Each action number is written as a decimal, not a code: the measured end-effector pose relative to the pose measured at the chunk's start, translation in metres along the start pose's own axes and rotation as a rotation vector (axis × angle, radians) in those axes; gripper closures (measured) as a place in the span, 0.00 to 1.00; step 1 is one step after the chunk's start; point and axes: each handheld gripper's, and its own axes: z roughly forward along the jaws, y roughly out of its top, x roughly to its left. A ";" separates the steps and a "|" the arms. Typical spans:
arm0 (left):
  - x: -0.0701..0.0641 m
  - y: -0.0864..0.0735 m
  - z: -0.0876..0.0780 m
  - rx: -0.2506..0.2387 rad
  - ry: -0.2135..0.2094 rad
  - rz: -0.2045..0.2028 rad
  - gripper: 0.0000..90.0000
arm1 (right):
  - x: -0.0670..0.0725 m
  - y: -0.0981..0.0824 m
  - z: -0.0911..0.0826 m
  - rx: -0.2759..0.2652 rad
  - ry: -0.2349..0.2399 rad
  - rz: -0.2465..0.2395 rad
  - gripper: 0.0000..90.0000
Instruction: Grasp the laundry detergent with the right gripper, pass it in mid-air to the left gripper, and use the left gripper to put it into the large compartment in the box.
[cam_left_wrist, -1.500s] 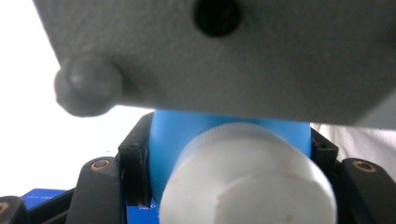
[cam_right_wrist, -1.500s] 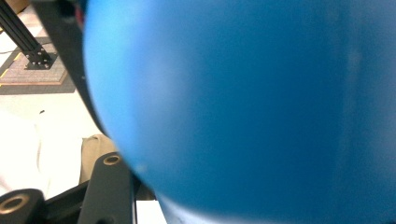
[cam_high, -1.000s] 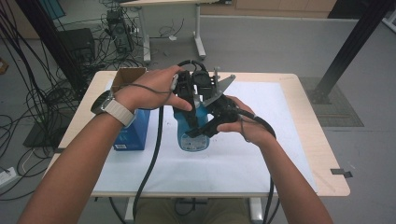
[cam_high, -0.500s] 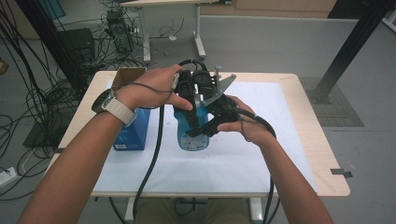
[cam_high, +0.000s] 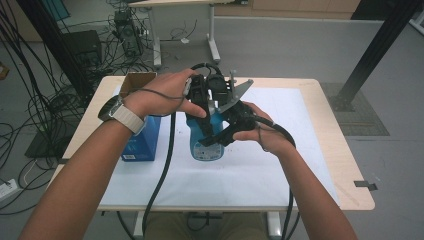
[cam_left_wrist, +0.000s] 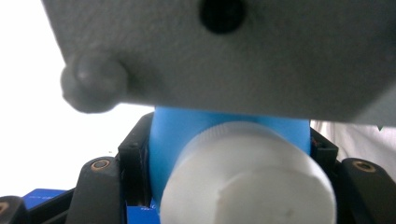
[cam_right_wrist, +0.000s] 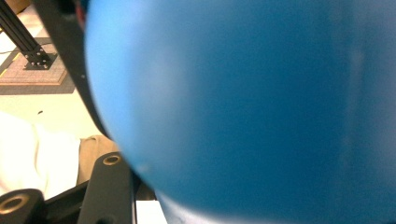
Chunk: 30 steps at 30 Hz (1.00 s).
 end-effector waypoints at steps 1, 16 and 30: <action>0.000 0.000 0.000 -0.001 0.001 0.000 0.42 | 0.000 0.000 0.000 0.000 -0.001 0.002 0.49; -0.002 -0.001 -0.009 -0.011 0.039 -0.007 0.42 | 0.002 -0.001 -0.006 -0.009 0.005 -0.002 0.18; -0.002 -0.009 -0.013 0.011 0.074 -0.100 0.42 | -0.002 -0.036 -0.060 0.262 -0.192 0.118 0.08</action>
